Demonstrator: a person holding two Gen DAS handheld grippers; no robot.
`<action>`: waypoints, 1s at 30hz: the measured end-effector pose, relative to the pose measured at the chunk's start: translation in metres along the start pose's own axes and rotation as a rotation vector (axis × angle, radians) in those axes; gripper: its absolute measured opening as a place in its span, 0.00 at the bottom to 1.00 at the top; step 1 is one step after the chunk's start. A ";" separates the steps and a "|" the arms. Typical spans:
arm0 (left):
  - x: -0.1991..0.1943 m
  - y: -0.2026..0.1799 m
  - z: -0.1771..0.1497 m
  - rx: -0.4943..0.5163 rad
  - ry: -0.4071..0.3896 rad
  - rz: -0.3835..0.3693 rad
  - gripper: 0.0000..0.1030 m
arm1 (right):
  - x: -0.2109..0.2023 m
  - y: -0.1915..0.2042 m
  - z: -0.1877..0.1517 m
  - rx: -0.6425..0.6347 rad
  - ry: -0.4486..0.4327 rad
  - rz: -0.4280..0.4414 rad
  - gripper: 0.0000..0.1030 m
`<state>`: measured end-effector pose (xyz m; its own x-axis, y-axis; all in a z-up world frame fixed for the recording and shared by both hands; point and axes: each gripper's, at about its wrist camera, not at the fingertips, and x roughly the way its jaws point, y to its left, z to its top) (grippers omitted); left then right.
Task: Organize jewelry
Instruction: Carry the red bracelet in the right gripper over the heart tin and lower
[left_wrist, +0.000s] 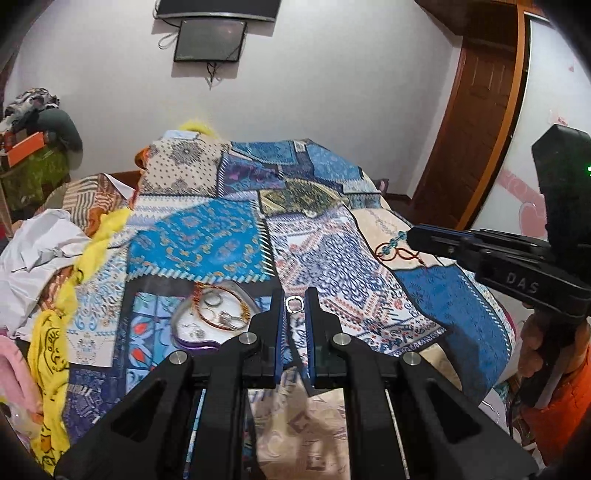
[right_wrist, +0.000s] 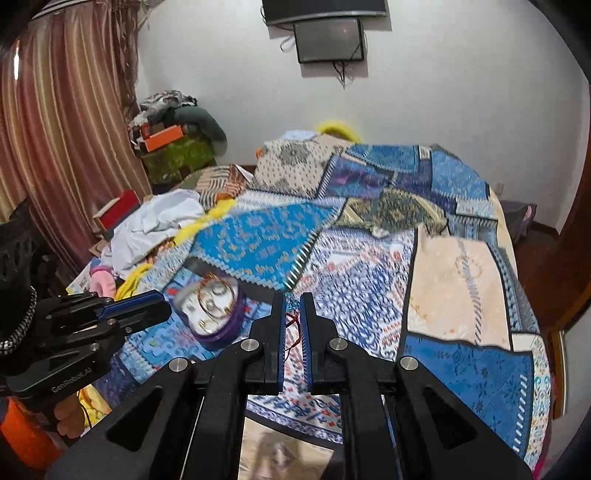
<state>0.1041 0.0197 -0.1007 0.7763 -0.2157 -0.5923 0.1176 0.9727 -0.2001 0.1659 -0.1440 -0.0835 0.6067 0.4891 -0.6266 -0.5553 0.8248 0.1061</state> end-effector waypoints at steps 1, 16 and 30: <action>-0.002 0.002 0.001 -0.003 -0.007 0.004 0.08 | -0.002 0.004 0.002 -0.005 -0.008 0.004 0.06; -0.028 0.056 0.006 -0.066 -0.075 0.094 0.08 | 0.014 0.057 0.025 -0.072 -0.054 0.094 0.06; -0.001 0.091 -0.006 -0.113 -0.014 0.099 0.08 | 0.066 0.073 0.023 -0.084 0.032 0.143 0.06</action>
<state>0.1103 0.1073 -0.1235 0.7892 -0.1172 -0.6028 -0.0301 0.9731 -0.2285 0.1780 -0.0447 -0.0997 0.5009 0.5891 -0.6340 -0.6809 0.7205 0.1315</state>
